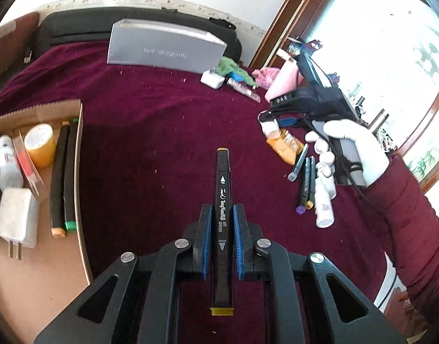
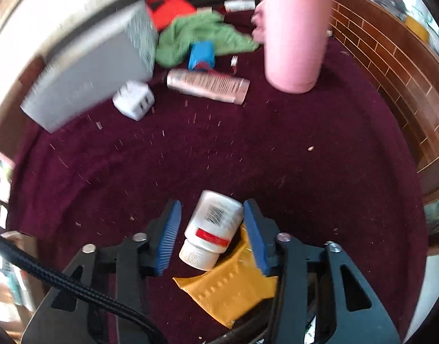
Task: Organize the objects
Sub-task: 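Grasp the white pill bottle with the right tool while the left tool holds the marker, then carry the marker and pill bottle into the box and open both tools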
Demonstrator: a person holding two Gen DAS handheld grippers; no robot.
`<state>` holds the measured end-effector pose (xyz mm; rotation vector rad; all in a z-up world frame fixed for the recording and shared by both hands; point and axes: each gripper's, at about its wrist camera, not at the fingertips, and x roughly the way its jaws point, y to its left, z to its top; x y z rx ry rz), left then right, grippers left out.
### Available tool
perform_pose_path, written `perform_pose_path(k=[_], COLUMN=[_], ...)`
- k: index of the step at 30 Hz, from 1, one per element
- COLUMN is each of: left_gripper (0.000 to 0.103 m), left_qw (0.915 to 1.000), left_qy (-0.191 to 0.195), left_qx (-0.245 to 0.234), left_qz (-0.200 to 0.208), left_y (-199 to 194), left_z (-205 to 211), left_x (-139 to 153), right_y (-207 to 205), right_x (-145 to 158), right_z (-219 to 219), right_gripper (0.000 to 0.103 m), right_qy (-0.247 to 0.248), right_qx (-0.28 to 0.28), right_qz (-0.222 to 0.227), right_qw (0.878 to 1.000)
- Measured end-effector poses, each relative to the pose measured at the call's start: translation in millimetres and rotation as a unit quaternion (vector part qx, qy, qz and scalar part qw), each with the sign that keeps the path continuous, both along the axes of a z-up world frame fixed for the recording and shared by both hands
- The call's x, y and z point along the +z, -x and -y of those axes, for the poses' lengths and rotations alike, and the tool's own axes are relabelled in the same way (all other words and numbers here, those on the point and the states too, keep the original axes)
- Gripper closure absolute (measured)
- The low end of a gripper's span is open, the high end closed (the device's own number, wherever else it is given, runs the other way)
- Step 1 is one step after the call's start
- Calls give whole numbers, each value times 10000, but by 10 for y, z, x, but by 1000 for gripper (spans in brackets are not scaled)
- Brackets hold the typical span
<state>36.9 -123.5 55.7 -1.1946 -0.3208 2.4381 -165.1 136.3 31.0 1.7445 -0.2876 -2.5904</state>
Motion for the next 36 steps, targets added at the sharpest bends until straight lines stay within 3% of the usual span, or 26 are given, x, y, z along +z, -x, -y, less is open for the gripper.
perform_pose_path(k=[4, 6, 10, 16, 19, 20, 22, 27, 36], left_gripper=[92, 92, 91, 89, 89, 92, 92, 92, 92], left_qw=[9995, 9991, 9983, 9935, 9846, 9861, 9939, 9987, 9995], left_qy=[-96, -3, 246, 1128, 1709, 1613, 1007, 439, -22], left_qx=[-19, -34, -98, -90, -291, -342, -446, -253, 212], left_qz=[305, 422, 523, 131, -226, -197, 38, 13, -234], left_y=[60, 100, 183, 168, 73, 63, 51, -131, -519], left_z=[-67, -139, -321, -674, -837, -822, -710, -435, 17], left_x=[-167, -237, -347, -393, -402, -392, -372, -234, 49], right_y=[-60, -113, -167, -225, -248, -306, -441, -852, -1409], right_x=[-123, -133, -148, -152, -100, -93, -55, 88, 297], right_z=[301, 434, 446, 398, 487, 479, 450, 368, 524], right_gripper=[71, 71, 71, 71, 72, 72, 72, 72, 71], right_qy=[-143, -562, -700, -698, -573, -461, -235, 364, 1234], right_qx=[364, 471, 427, 435, 474, 487, 497, 567, 948], right_qz=[132, 13, -64, -104, -94, -99, -149, -315, -393], right_qw=[9991, 9973, 9966, 9966, 9972, 9977, 9984, 9972, 9870])
